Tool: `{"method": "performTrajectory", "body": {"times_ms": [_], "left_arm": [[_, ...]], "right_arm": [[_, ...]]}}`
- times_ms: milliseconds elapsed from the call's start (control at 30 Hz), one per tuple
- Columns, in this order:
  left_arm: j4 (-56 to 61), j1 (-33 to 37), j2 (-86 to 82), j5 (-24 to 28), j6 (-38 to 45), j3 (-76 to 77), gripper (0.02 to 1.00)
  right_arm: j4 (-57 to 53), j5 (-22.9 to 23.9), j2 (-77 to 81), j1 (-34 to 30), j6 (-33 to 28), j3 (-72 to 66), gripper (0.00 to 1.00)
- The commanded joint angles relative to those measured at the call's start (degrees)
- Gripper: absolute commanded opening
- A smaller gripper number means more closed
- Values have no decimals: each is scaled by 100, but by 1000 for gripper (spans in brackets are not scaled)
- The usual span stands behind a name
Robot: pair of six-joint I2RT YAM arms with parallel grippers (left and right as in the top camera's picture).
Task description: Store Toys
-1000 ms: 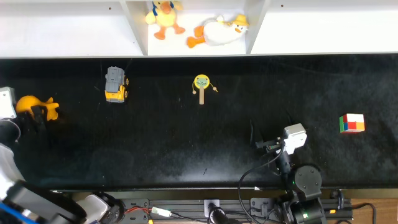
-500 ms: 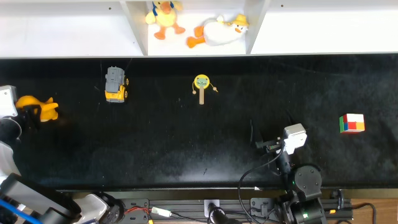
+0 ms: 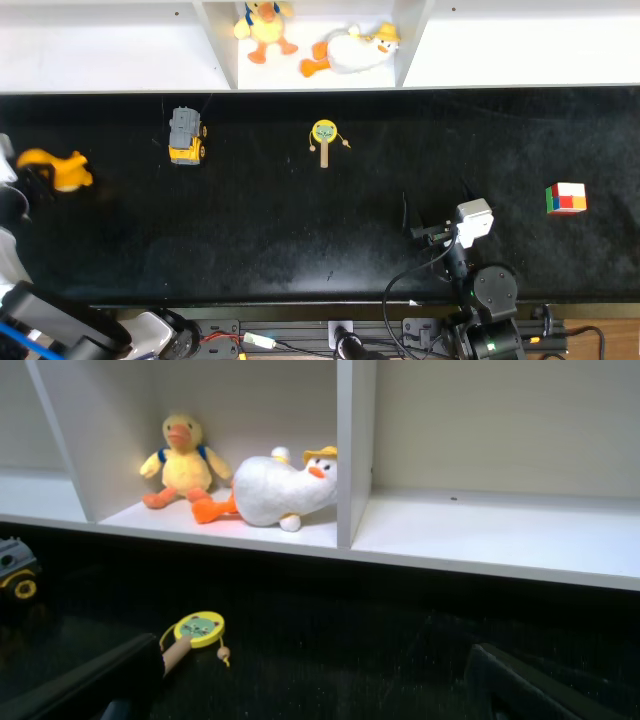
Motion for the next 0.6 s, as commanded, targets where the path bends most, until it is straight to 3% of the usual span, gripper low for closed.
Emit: {"method": "performTrajectory", "body": {"times_ms": [33,200,600], "left_arm": [[-83,-428,-310,-341,-459,737,264],[-138,-1174,-304,-1207,-651,1261,224],[44,-2024,544,-1335,-739,2162,264]], "right_arm": [[26,26,-44,-39,42,-76,996],[26,26,-44,-39,42,-76,996],[26,26,-44,-39,42,-76,993]]}}
